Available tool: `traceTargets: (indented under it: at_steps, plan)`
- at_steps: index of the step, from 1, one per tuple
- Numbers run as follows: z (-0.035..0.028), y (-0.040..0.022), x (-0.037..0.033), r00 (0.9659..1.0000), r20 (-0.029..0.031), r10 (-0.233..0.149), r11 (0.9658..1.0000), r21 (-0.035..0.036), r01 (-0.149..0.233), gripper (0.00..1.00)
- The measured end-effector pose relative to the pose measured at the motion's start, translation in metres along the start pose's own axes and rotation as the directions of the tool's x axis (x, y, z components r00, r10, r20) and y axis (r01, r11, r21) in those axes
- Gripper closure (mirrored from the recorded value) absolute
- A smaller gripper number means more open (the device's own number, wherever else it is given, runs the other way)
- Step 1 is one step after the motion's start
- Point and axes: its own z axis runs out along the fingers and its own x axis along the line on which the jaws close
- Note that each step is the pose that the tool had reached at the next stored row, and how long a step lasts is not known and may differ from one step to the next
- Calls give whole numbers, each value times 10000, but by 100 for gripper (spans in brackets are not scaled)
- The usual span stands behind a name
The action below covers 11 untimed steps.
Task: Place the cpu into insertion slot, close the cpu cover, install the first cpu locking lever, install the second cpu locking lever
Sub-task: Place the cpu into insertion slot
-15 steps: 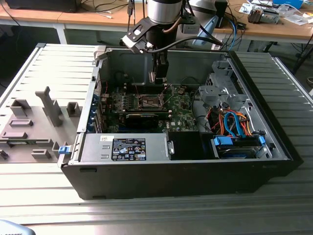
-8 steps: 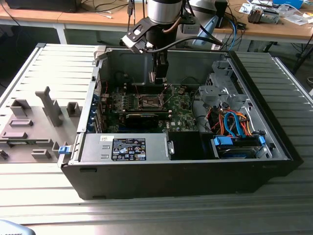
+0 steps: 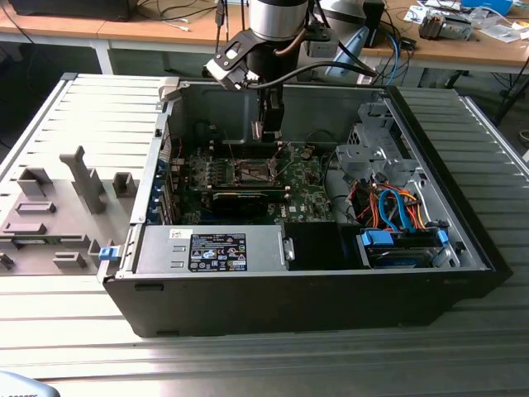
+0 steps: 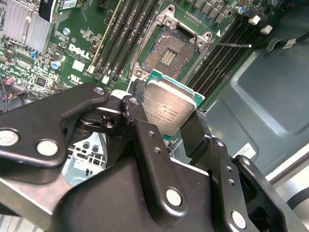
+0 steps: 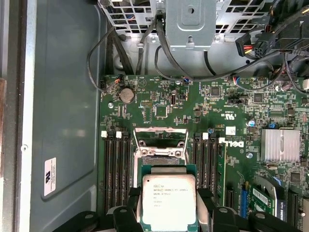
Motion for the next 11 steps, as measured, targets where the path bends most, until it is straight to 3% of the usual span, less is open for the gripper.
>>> traceTargets:
  at_steps: [11]
  plan:
    - [0,0,0,10000,1,95,10000,-5,-95,46]
